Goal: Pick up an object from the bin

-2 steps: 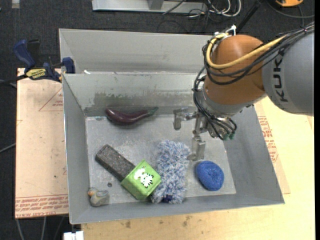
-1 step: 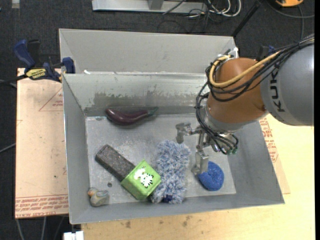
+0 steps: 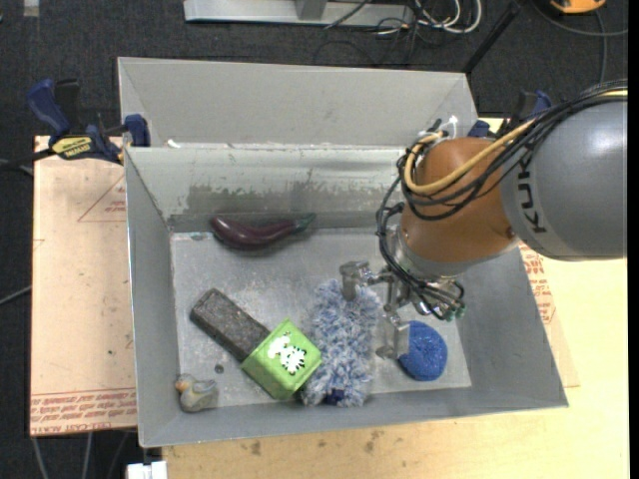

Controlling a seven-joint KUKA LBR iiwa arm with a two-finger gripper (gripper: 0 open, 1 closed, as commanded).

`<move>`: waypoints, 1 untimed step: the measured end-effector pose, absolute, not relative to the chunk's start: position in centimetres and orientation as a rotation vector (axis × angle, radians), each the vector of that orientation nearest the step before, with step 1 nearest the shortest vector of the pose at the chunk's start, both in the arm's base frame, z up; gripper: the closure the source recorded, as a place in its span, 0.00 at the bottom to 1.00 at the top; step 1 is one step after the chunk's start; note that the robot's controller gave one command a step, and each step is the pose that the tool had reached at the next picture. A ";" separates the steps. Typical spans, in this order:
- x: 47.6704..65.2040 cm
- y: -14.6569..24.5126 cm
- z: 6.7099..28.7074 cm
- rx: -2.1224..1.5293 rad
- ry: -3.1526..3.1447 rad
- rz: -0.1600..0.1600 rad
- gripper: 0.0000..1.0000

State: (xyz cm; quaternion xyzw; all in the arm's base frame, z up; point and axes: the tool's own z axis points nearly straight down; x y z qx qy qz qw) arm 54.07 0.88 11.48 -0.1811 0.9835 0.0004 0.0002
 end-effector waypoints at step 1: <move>54.3 0.7 10.2 -0.786 3.038 0.001 1.00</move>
Offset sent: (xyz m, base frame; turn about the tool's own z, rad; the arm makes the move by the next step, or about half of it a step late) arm 0.0000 0.0000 0.0000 0.0000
